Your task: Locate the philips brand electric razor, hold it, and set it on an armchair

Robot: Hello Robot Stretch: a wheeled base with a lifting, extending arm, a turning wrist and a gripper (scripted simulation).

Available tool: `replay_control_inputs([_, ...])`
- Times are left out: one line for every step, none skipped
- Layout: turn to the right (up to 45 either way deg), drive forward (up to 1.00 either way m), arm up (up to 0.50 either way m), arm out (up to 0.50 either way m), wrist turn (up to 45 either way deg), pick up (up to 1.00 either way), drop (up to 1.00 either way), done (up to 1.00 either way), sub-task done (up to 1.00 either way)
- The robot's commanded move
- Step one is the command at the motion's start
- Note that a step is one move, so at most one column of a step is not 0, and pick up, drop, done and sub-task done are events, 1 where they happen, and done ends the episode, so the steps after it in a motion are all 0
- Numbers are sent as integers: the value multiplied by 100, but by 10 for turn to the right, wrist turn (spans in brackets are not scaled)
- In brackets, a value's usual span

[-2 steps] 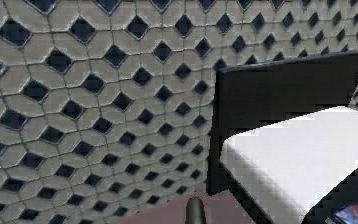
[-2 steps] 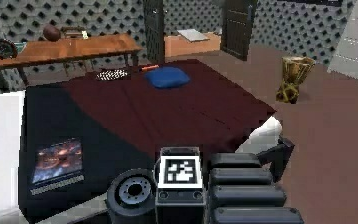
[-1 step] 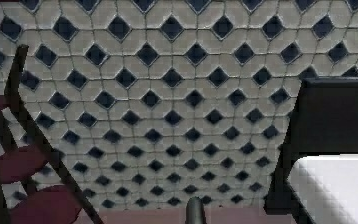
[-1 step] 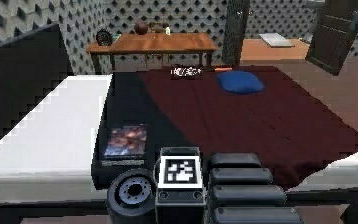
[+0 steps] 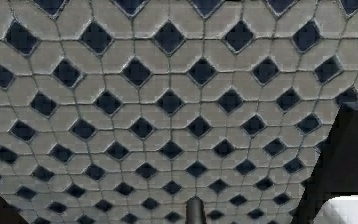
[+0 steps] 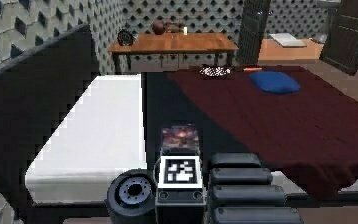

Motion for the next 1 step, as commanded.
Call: replay_control_inputs([-450, 0, 0, 0, 0, 0, 0, 0, 0])
